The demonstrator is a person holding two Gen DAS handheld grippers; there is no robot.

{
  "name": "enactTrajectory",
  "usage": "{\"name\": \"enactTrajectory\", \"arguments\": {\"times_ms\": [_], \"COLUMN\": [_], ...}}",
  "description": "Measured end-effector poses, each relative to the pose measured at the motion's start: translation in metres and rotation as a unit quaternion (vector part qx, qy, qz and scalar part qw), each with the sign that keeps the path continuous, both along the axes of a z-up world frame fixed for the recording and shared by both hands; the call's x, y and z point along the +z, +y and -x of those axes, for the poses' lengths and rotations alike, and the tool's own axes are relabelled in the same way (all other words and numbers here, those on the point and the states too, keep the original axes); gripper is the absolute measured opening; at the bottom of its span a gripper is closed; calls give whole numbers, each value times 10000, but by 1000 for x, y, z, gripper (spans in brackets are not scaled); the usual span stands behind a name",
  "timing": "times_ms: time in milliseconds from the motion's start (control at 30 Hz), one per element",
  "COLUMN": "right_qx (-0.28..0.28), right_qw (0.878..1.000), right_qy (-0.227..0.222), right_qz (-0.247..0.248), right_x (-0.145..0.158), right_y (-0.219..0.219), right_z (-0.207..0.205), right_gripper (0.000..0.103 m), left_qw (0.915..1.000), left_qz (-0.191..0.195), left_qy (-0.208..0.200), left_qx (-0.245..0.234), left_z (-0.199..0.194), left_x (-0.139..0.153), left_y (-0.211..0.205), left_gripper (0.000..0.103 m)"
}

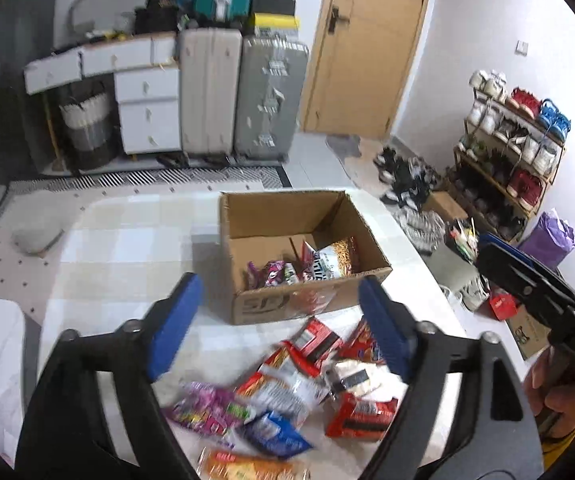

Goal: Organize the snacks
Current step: 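Withdraw both grippers from the box back over the snack pile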

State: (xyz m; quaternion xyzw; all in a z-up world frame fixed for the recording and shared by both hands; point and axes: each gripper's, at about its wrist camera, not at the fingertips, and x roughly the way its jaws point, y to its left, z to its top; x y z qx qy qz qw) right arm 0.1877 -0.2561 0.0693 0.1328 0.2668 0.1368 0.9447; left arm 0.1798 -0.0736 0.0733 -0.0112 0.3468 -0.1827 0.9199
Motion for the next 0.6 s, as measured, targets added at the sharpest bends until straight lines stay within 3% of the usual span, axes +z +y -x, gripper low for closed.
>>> {"name": "enactTrajectory", "arguments": {"times_ms": [67,167,367,467,567,600], "right_qx": [-98,-169,-192,-293,-292,-261], "right_qw": [9998,9994,9986,9974,9972,9974], "right_qy": [-195,-305,-487,-652,-685,-677], "right_qz": [-13,-57,-108,-61,1,18], "right_x": [5,5,-5,-15,-25,-27], "right_y": [5,15,38,46,55,56], "right_z": [34,76,151,184,211,215], "right_gripper": [54,67,68,77,78,78], "left_qw": [9997,9989,9962,9952,9937,9930], "left_qz": [43,138,6,97,247,248], "left_qy": [-194,-392,-721,-814,-925,-1002], "left_qx": [118,218,481,534,575,566], "left_z": [31,75,150,185,213,222], "left_x": [7,13,9,6,3,2], "left_y": [15,37,69,82,91,92], "left_gripper": [80,81,87,89,103,103]}}
